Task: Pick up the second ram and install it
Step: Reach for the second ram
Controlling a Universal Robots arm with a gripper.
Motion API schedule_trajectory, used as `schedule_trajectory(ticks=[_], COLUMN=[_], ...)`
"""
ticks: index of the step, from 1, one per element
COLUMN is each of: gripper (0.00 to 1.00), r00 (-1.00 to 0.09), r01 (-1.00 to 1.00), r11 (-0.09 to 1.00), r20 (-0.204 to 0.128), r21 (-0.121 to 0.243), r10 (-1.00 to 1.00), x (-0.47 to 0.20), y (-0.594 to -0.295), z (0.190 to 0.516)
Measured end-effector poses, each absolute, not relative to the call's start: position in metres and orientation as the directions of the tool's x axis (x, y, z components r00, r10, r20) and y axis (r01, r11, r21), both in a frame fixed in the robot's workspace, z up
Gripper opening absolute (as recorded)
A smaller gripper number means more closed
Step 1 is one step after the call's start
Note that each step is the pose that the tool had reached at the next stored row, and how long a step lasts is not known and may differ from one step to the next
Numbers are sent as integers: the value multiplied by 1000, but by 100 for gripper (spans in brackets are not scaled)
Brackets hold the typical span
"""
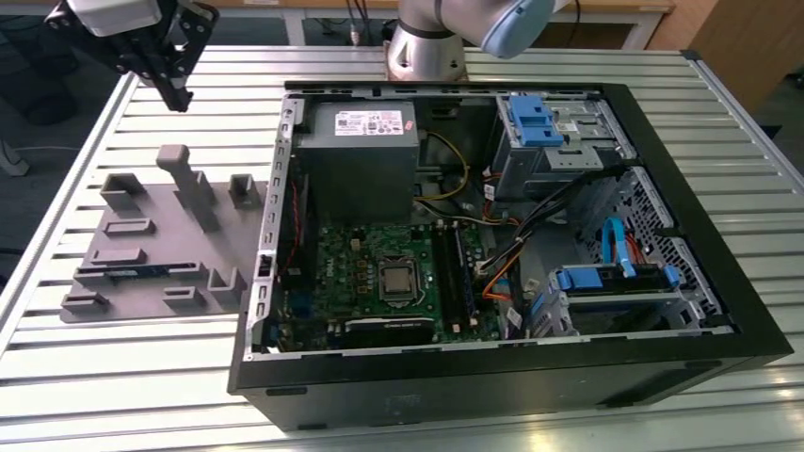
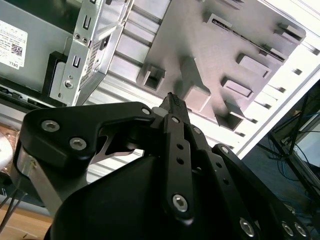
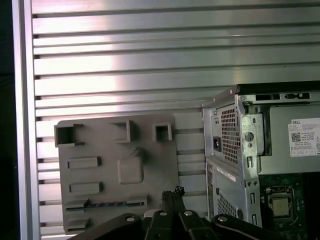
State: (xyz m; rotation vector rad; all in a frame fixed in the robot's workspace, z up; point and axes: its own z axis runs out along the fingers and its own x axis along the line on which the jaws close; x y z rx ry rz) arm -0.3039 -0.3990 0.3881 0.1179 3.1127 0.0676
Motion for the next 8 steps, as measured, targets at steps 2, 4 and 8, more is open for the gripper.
schedule_trajectory(ticks=[2,4,8], gripper=[11,11,11], r00=[-997,-997,-997], r01=[75,75,75], r11=[996,996,996], r20=[-24,-24,-24], r21=[44,44,44], r10=[76,76,76], x=[-306,-308,-313], y=[-399,-399,-399], z=[388,388,388])
